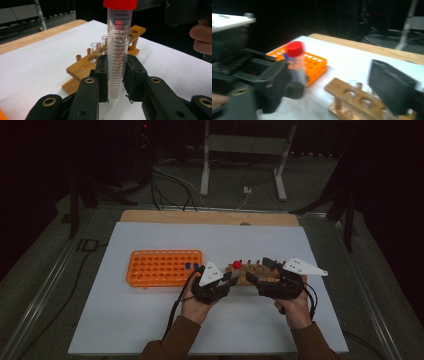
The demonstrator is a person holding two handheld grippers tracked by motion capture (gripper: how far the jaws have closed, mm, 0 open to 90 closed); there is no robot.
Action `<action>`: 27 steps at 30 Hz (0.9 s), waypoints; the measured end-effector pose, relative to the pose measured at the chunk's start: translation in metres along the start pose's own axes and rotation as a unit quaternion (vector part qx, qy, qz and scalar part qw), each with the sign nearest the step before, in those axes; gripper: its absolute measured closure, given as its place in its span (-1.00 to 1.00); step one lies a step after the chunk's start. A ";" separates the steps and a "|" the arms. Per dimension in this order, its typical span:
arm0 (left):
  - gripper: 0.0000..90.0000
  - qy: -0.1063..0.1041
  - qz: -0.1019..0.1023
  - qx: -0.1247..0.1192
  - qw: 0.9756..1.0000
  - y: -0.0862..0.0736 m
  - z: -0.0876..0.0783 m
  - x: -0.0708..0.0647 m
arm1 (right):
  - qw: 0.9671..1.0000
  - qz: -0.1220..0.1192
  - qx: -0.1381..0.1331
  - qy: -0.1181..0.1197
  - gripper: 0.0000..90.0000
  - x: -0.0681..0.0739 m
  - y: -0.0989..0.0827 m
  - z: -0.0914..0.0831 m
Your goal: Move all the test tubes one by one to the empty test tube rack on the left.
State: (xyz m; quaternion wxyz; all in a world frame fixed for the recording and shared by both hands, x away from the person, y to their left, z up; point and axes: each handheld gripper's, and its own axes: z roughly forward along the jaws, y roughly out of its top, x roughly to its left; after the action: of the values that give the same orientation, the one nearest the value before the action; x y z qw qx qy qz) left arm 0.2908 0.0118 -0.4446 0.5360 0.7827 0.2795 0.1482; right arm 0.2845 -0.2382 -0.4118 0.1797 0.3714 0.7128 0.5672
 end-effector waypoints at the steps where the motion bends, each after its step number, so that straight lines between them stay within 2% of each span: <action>1: 0.68 0.003 0.000 -0.001 1.000 0.000 -0.002 0.001 | 1.000 0.004 0.001 -0.006 -0.74 -0.002 0.000 0.000; 4: 0.67 0.012 -0.002 -0.004 1.000 -0.002 -0.009 0.006 | 1.000 0.015 0.007 -0.023 -0.89 -0.008 -0.002 0.001; 9: 0.67 0.030 -0.007 -0.008 0.999 -0.005 -0.023 0.017 | 0.999 0.024 0.011 -0.046 -1.00 -0.016 -0.003 -0.001; 14: 0.67 0.050 -0.015 -0.016 0.998 -0.008 -0.038 0.029 | 0.998 0.030 0.007 -0.063 -1.00 -0.021 -0.004 -0.003; 20: 0.67 0.080 -0.025 -0.031 0.996 -0.009 -0.058 0.045 | 0.997 0.032 0.005 -0.065 -1.00 -0.024 -0.004 -0.005; 27: 0.67 0.112 -0.031 -0.033 0.993 -0.016 -0.076 0.059 | 0.997 0.033 0.000 -0.069 -1.00 -0.026 -0.003 -0.007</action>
State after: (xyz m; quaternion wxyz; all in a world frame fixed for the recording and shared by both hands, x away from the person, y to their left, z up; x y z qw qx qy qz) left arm 0.2931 0.1086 -0.4340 0.5308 0.7339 0.3575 0.2274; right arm 0.2954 -0.2624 -0.4170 0.2098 0.4329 0.6859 0.5460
